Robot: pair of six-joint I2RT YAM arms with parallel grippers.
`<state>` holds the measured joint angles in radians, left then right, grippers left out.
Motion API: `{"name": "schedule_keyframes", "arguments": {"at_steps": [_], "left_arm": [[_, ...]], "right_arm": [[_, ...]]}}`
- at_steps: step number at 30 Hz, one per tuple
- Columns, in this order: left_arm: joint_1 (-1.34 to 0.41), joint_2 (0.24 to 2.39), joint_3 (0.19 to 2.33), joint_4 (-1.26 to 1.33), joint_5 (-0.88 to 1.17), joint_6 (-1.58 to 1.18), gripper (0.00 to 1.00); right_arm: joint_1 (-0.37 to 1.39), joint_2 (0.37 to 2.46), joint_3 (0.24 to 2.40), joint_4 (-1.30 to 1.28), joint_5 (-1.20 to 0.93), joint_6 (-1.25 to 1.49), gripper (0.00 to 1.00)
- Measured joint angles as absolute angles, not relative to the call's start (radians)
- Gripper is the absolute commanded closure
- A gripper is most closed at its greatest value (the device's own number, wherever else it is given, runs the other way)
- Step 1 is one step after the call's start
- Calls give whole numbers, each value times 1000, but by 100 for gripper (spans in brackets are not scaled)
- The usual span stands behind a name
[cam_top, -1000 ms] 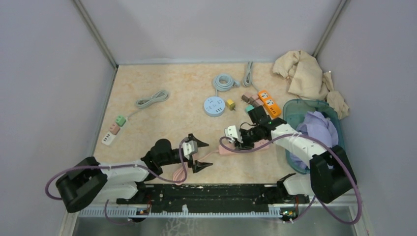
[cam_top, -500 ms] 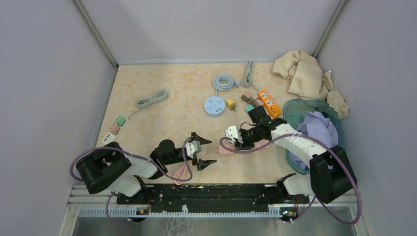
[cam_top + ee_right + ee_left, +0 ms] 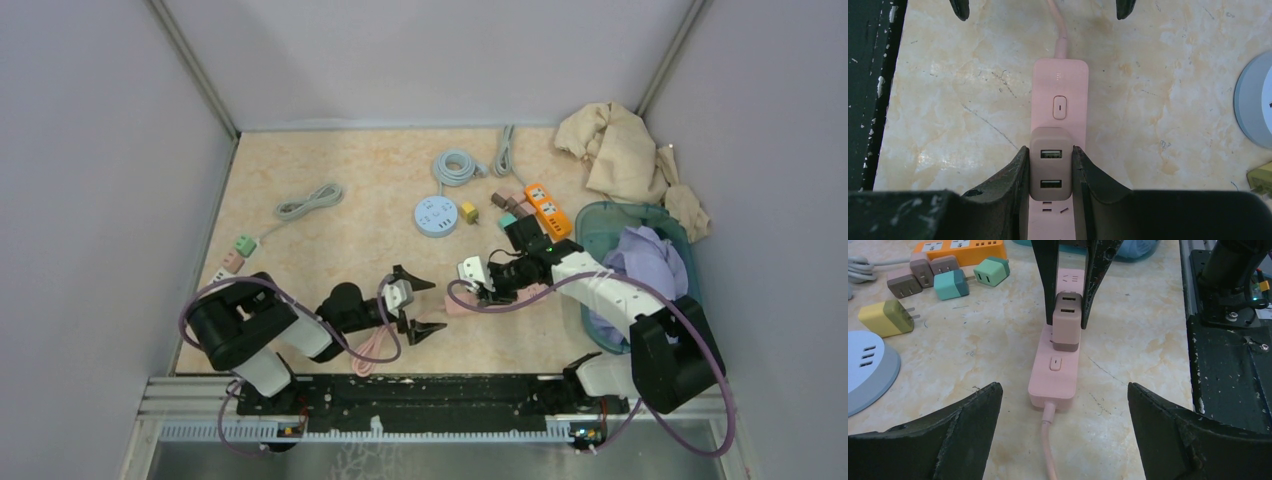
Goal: Pull the plug off the socket
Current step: Remove the plug from the socket.
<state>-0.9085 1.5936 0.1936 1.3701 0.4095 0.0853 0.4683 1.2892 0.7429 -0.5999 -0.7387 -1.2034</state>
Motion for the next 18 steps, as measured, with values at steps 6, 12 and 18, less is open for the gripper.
{"name": "schedule_keyframes", "arguments": {"at_steps": [6,12,18], "left_arm": [[-908,1663,203,1443,402,72,2],[-908,1745,206,1528,400,91,4],[-909,1813,253,1535,402,126,6]], "right_arm": [[468,1289,743,-600,-739,-1205,100],[468,1289,743,-600,-739,-1205,100],[468,1290,743,-601,-740,-1207,100]]}}
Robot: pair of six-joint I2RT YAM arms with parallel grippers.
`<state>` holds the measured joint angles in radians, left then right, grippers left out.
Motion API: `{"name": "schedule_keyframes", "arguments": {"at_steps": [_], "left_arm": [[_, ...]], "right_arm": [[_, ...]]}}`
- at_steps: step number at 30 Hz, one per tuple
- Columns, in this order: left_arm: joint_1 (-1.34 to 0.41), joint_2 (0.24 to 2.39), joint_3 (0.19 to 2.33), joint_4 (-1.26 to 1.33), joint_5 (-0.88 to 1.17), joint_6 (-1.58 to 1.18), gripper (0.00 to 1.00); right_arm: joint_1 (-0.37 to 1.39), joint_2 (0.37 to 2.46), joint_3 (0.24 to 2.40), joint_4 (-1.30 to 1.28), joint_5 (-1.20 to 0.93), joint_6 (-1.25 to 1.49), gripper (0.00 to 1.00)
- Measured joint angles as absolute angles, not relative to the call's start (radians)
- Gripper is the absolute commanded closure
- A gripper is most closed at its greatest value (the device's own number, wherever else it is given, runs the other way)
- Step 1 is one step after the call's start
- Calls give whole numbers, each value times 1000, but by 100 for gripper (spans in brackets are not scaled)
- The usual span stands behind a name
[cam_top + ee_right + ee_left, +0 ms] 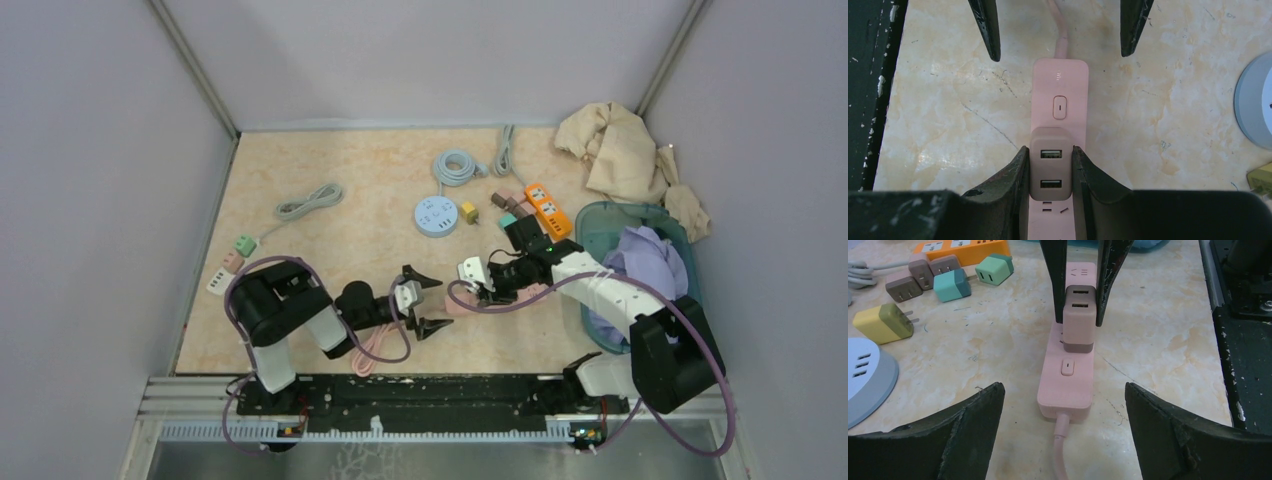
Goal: Pull the plug off the socket
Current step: Remove the plug from the socket.
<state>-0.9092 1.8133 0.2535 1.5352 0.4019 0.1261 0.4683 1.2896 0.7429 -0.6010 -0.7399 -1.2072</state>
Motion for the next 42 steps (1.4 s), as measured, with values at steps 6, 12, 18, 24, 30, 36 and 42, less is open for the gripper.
{"name": "schedule_keyframes", "arguments": {"at_steps": [6,12,18,24,30,36,42], "left_arm": [[-914,1852,300,1531,423,143,12],[-915,1897,368,1496,438,157,13],[-915,1947,406,1443,449,173,23],[-915,1967,452,1353,471,180,30],[-921,1970,473,1305,492,180,83],[-921,1969,486,1269,498,173,100],[-925,1965,495,1234,497,154,100]], "right_arm": [[468,1290,743,-610,-741,-1213,100],[468,1290,743,-616,-743,-1213,100],[468,1290,743,-616,-743,-1214,100],[468,1290,743,-618,-743,-1220,100],[468,1291,743,-618,-742,-1221,100],[468,1299,743,-619,-741,-1216,100],[483,1299,740,-605,-754,-1159,100]]}}
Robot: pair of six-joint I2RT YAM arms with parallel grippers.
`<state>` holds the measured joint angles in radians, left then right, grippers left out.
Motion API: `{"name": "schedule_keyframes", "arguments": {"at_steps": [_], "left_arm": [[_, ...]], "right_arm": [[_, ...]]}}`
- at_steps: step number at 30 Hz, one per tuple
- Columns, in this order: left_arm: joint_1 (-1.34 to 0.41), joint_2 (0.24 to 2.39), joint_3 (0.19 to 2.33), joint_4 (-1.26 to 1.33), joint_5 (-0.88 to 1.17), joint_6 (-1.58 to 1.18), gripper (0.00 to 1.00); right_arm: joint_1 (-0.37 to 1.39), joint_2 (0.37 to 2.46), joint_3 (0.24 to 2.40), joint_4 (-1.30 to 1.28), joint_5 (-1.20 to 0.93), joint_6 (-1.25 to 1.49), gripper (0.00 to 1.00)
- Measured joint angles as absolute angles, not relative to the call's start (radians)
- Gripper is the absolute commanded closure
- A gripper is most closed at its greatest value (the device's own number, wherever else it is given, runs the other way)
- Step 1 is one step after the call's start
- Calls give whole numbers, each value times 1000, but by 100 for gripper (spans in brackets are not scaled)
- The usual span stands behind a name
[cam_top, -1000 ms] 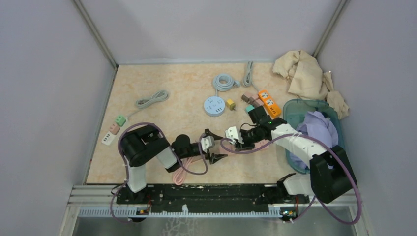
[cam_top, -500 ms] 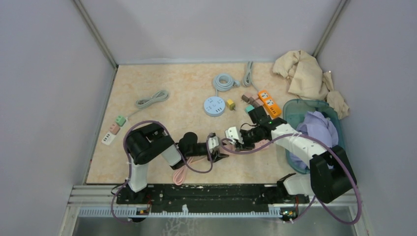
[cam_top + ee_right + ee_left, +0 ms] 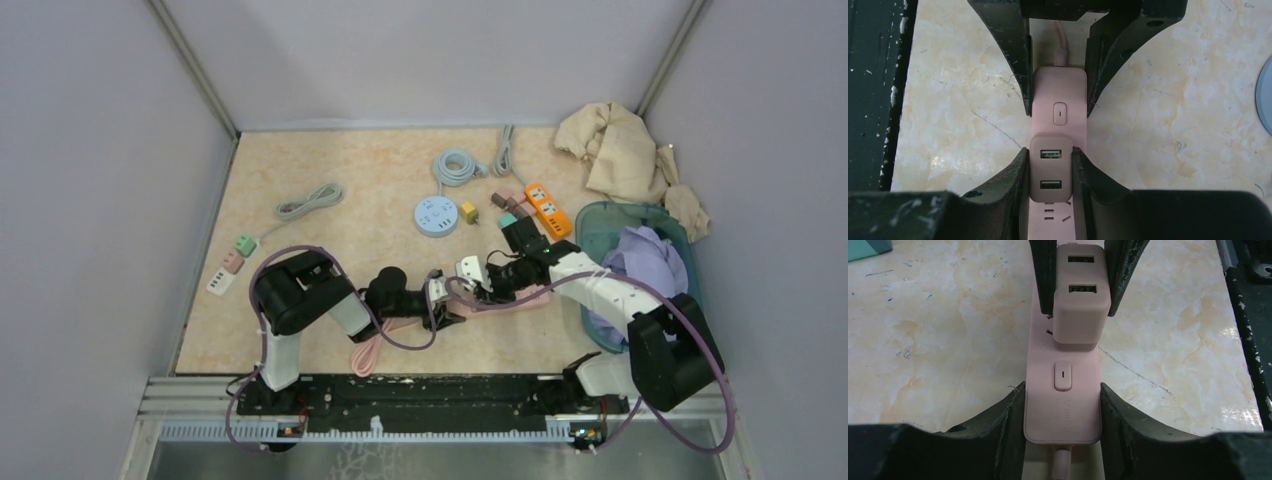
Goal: Pull the plug off the socket
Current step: Remove the plug from the socket.
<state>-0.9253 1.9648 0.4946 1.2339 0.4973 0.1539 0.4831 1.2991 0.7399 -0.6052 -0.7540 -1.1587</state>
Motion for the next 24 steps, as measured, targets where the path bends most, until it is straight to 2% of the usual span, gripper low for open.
{"name": "schedule_keyframes", "arguments": {"at_steps": [8,20,24], "left_arm": [[-925,1964,491,1220,486,150,100],[-912,1957,479,1227,484,135,100],[-909,1946,479,1204,487,136,100]], "right_arm": [[498,1304,734,-553,-726,-1055,100],[471,1320,743,-622,-788,-1250,100],[497,1320,736,-583,-780,-1200,100]]}}
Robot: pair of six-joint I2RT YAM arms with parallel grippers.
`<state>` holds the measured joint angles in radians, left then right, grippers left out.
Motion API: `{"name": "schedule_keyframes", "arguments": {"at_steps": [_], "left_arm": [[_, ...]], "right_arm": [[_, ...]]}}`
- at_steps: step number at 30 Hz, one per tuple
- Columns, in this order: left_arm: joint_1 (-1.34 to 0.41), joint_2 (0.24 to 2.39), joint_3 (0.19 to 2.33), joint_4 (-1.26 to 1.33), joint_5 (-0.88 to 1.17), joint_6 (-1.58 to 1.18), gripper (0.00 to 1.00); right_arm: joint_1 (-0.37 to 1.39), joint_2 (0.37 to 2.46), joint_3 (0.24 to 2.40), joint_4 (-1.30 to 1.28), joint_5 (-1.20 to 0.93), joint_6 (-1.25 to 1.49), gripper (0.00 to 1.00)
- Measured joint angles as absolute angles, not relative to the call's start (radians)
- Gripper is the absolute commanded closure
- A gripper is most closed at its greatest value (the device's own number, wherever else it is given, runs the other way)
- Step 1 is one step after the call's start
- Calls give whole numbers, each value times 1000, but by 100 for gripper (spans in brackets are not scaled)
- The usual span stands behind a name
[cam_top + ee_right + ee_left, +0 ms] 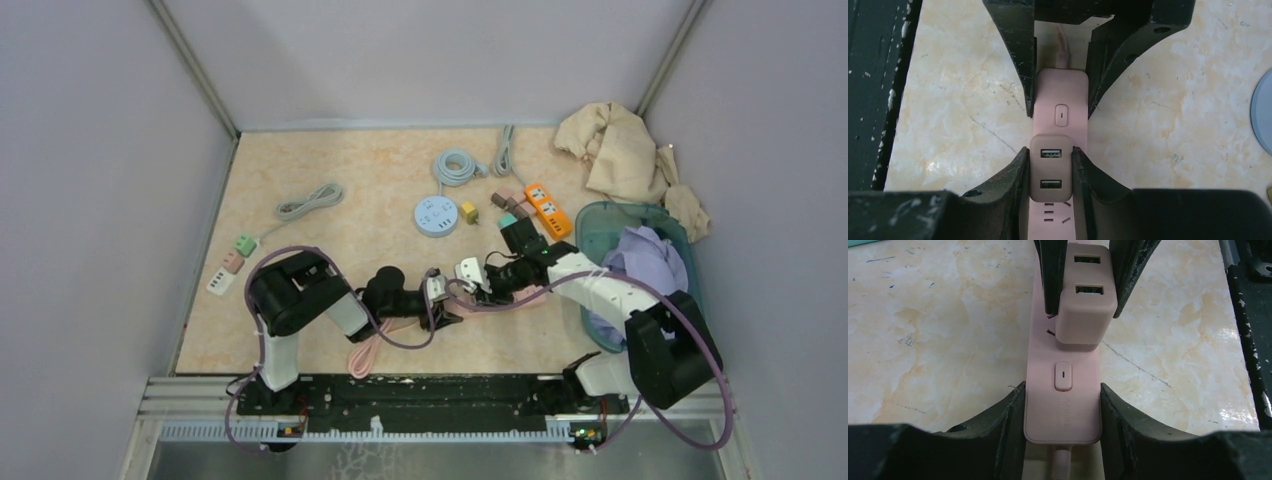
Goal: Pull the plug off the socket
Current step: Remove the plug from the socket.
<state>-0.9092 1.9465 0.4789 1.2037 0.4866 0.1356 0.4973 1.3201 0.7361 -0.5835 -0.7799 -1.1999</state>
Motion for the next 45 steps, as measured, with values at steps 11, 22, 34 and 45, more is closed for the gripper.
{"name": "schedule_keyframes", "arguments": {"at_steps": [11,22,34,45], "left_arm": [[-892,1938,479,1186,503,146,100],[-905,1922,480,1174,492,154,100],[-899,1913,492,1117,503,162,100],[-895,1913,502,1113,503,174,100]], "right_arm": [[477,1298,699,-415,-762,-885,100],[439,1295,717,-565,-863,-1153,100],[485,1268,659,-349,-807,-851,100],[432,1264,657,-368,-842,-859,100]]}}
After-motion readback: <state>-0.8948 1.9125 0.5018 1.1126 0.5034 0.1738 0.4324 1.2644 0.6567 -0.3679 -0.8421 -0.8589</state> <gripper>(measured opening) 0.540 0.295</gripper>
